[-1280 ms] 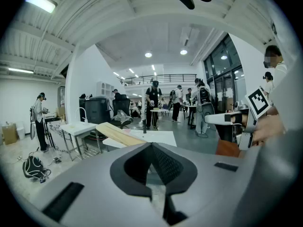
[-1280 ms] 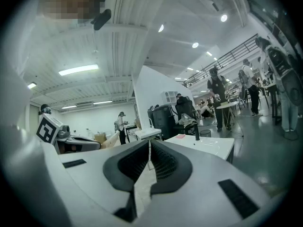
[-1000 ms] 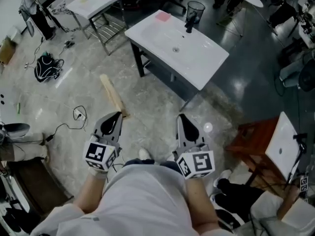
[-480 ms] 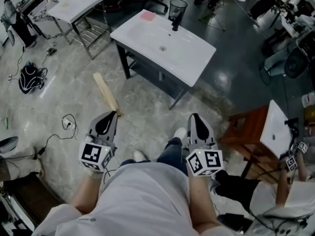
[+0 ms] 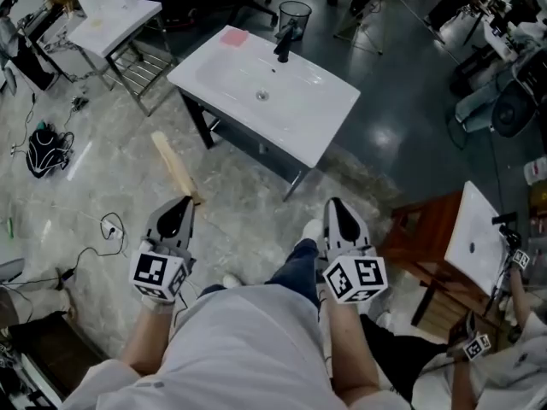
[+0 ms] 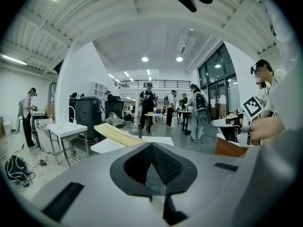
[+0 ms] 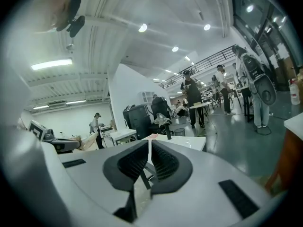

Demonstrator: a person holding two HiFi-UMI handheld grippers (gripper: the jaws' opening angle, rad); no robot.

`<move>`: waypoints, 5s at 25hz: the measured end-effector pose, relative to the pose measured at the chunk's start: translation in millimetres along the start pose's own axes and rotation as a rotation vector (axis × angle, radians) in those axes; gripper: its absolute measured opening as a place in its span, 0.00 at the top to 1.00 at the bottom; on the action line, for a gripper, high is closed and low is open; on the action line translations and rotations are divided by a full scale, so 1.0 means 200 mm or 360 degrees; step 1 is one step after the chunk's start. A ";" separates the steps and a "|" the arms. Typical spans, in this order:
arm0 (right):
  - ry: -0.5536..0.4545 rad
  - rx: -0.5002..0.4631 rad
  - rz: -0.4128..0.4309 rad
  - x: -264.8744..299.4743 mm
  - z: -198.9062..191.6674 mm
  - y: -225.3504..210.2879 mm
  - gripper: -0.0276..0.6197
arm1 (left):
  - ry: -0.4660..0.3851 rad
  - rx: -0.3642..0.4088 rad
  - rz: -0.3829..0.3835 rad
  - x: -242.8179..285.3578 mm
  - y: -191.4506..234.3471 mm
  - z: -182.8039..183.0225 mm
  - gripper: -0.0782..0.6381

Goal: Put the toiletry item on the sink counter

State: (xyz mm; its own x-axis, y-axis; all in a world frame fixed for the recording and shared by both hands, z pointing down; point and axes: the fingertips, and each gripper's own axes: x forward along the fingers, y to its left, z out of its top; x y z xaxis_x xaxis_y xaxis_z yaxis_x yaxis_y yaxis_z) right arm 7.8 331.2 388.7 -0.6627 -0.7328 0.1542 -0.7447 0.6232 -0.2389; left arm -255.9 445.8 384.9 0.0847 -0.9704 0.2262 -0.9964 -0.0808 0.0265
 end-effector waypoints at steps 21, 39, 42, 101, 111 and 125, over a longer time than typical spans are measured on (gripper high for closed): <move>0.0244 0.0045 0.0385 0.92 0.32 -1.28 0.91 | 0.0164 -0.0050 0.0134 1.60 -0.49 0.34 0.87; 0.0225 0.0097 0.0477 1.24 0.71 -2.05 0.91 | 0.0222 -0.0053 0.0141 2.49 -0.88 0.63 0.87; 0.0220 0.0112 0.0468 1.24 0.73 -2.07 0.91 | 0.0242 -0.0048 0.0101 2.54 -0.92 0.63 0.87; 0.0348 0.0341 -0.0708 1.27 0.15 -2.10 0.91 | 0.0728 0.0864 -0.1746 3.37 -1.10 -0.43 0.87; 0.0396 0.0352 -0.0678 1.29 0.11 -2.08 0.91 | 0.0768 0.0847 -0.1755 3.38 -1.11 -0.53 0.86; 0.0430 0.0341 -0.0640 1.30 0.08 -1.98 0.91 | 0.0790 0.0819 -0.1701 3.38 -1.05 -0.59 0.81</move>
State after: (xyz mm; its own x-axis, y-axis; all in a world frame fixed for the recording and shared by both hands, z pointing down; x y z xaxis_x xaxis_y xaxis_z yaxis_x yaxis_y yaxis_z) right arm 130.7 -110.6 507.6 -0.3460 -0.7884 0.5087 -0.9301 0.2169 -0.2965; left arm 12.3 -166.1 646.1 0.7222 -0.1903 0.6650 -0.3109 -0.9481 0.0664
